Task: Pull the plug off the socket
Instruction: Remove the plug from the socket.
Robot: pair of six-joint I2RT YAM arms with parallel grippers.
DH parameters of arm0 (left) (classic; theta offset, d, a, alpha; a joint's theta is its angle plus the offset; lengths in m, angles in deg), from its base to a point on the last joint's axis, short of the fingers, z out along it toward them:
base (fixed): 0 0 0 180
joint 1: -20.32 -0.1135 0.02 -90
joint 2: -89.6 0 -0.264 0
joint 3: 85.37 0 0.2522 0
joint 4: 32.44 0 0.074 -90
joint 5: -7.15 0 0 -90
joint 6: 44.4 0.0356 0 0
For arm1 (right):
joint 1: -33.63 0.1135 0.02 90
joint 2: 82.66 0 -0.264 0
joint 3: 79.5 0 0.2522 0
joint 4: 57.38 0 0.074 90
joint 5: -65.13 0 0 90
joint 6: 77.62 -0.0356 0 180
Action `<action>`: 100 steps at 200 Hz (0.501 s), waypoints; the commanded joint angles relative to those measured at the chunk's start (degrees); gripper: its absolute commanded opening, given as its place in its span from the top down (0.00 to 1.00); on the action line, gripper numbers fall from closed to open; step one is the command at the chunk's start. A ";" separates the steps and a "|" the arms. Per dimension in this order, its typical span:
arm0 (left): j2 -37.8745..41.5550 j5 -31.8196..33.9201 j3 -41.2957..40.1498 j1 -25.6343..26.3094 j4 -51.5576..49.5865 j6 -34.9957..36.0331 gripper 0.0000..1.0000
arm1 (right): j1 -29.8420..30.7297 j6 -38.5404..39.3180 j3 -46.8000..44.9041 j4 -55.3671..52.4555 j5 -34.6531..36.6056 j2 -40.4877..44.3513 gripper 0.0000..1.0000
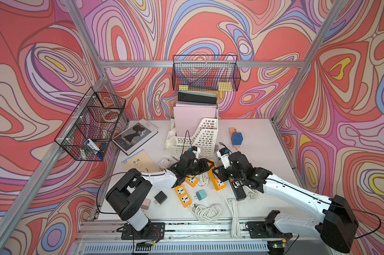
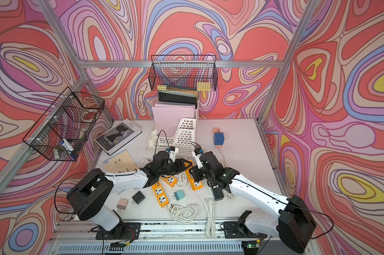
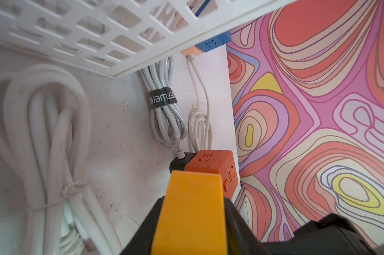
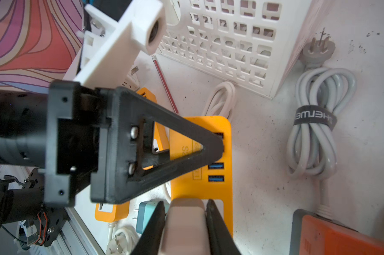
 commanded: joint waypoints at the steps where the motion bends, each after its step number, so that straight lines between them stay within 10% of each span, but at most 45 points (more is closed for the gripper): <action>1: 0.02 3.66 -0.26 -0.19 -2.53 3.59 0.75 | -1.69 -1.99 1.93 0.11 -3.46 -1.39 0.88; 100: -11.66 10.40 10.13 1.14 -8.34 4.83 0.92 | -4.34 -4.32 -2.96 -4.49 1.65 19.65 0.88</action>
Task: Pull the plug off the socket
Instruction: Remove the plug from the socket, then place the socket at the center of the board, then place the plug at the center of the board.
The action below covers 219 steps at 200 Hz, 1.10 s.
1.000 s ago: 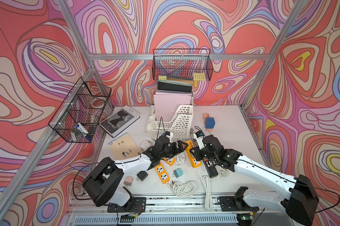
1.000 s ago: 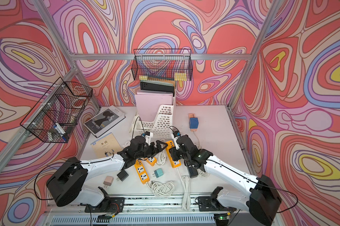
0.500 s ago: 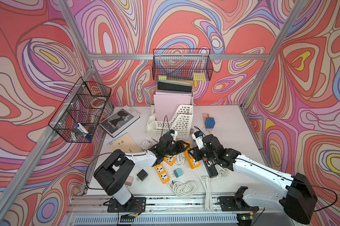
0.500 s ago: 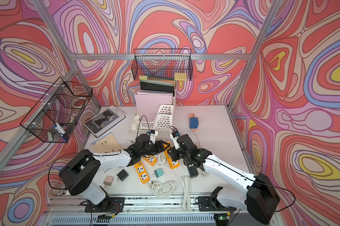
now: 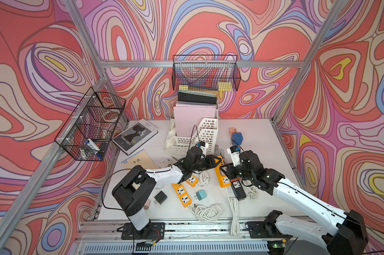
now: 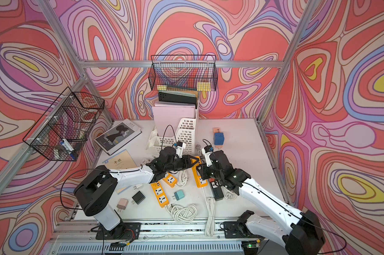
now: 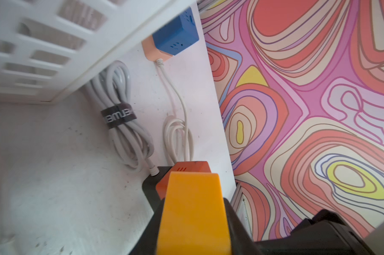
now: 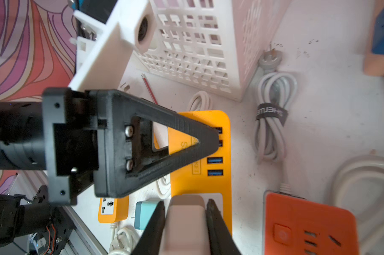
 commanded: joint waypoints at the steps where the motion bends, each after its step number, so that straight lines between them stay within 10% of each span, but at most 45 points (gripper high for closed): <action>1: -6.04 10.19 0.04 -1.82 -6.69 1.11 0.92 | 0.45 -2.83 -0.58 0.84 -0.15 7.39 0.88; 61: -11.22 9.19 1.25 -1.25 -5.15 -0.03 0.92 | 0.42 -4.36 1.78 -5.14 1.16 6.88 0.88; 95: -11.83 10.23 5.44 -1.30 -15.96 0.77 0.28 | 0.33 -9.49 1.19 -2.84 1.03 8.04 0.86; 115: -5.73 15.26 2.51 -1.42 -19.76 1.95 0.12 | 0.27 -12.34 -0.43 -0.77 0.75 8.57 0.85; 171: 19.76 23.44 -1.85 -2.13 -36.41 14.44 0.12 | -0.41 -26.01 -11.04 21.96 -9.42 10.11 0.83; 219: 48.51 39.12 -6.52 -2.26 -57.22 20.13 0.08 | 1.38 -37.34 -13.77 49.66 -18.30 -8.32 0.83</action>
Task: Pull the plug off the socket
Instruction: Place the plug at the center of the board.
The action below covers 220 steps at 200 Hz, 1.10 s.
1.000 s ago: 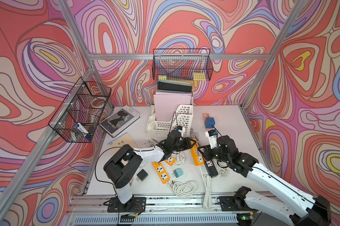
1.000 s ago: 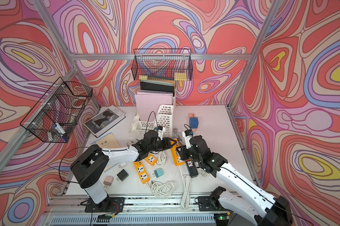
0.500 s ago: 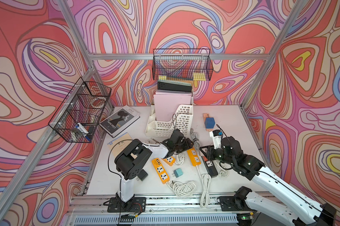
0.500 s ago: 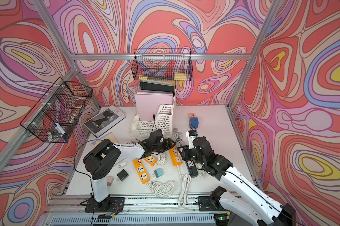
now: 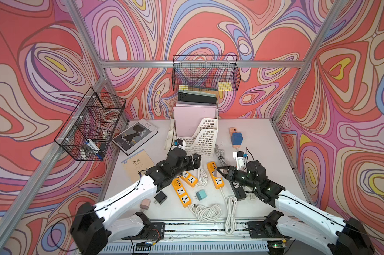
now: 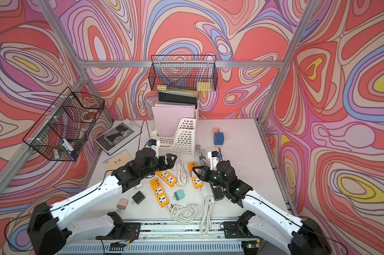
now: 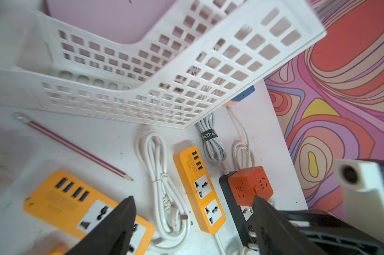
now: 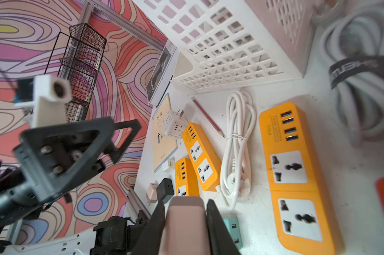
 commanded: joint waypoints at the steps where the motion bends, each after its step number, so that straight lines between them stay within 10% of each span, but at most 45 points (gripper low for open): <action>1: 10.89 11.15 -1.99 -0.36 -16.24 5.53 0.08 | 1.75 -6.54 2.27 17.11 -6.21 -8.24 0.83; 43: 31.21 13.06 -3.05 -0.56 -23.96 5.86 0.01 | 13.63 -0.03 20.38 8.97 -3.76 -31.21 0.81; 102: 36.53 6.43 -2.63 -0.62 -30.08 3.75 0.02 | 22.71 3.92 54.45 -10.20 0.22 -61.48 0.78; 185: 41.48 6.85 -1.93 -0.58 -33.87 9.64 0.01 | 26.76 2.88 71.92 -25.18 4.50 -74.60 0.73; 220: 41.62 5.65 -1.56 -0.63 -34.59 10.26 0.01 | 27.60 3.08 73.80 -27.68 6.71 -74.72 0.56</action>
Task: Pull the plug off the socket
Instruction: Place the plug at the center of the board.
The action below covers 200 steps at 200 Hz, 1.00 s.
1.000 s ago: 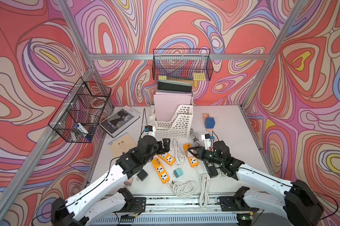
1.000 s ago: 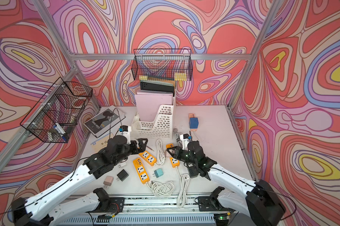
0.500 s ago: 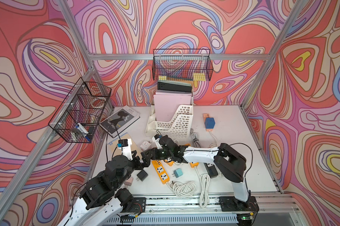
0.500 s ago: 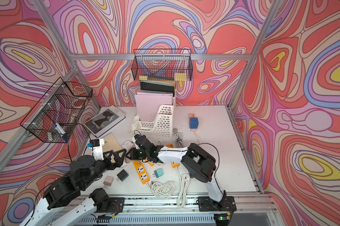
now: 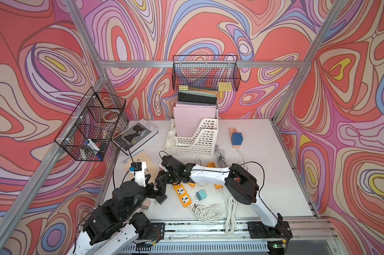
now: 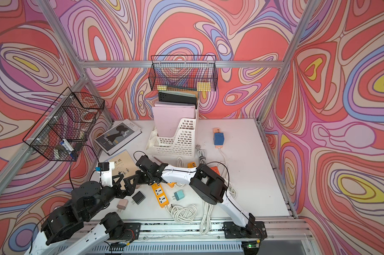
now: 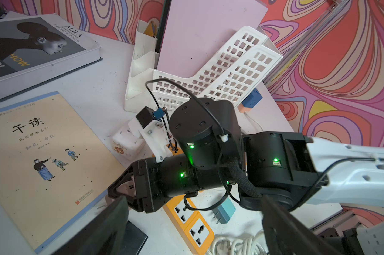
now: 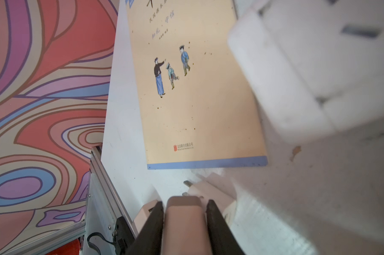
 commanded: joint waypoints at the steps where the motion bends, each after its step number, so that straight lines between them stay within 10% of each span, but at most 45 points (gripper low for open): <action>1: 0.44 -1.00 0.86 -0.31 -2.10 1.85 0.01 | 0.80 0.66 0.56 -5.31 2.99 -1.17 0.56; 89: 3.21 -4.32 -1.51 -0.26 -0.79 -1.61 0.01 | 2.44 9.14 -9.14 -7.79 15.22 15.82 0.42; 200: 4.32 -17.50 -13.95 -0.25 15.42 -15.43 0.02 | 5.91 5.41 -44.21 -18.31 52.02 64.39 0.43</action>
